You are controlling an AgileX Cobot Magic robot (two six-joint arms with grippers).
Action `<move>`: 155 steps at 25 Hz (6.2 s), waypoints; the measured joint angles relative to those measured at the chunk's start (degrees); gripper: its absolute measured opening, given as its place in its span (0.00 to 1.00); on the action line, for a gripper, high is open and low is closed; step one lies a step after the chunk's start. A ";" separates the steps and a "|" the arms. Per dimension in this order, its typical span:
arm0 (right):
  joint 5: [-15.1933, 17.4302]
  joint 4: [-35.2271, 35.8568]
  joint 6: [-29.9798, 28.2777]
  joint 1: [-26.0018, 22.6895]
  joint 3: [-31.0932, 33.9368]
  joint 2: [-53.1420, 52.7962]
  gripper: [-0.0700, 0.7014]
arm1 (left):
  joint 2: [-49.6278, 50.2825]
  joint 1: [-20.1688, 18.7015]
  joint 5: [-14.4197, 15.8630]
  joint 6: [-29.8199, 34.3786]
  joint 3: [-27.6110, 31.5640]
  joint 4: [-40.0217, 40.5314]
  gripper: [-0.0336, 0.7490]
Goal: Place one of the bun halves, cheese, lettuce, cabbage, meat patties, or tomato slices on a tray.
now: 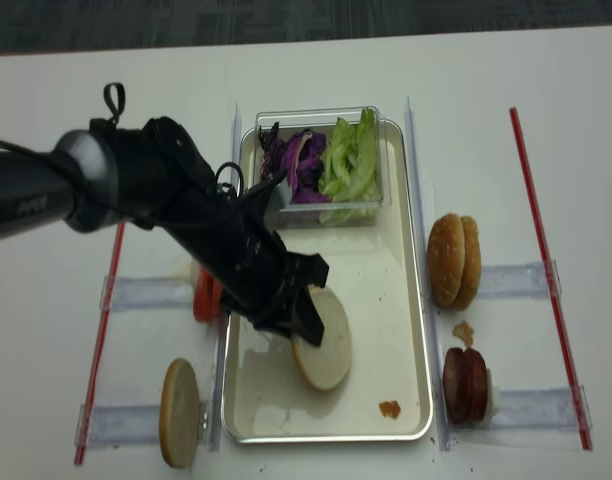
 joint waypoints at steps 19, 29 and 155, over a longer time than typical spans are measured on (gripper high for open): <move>0.00 0.00 -0.34 0.00 0.00 0.00 0.67 | 4.01 1.84 -0.76 7.81 -0.13 -4.94 0.17; 0.00 0.00 -0.34 0.00 0.00 0.00 0.67 | 5.15 1.84 -0.90 7.81 -0.13 -5.78 0.17; 0.00 0.00 -0.34 0.00 0.00 0.00 0.67 | -56.55 16.61 14.49 -37.80 7.95 55.79 0.47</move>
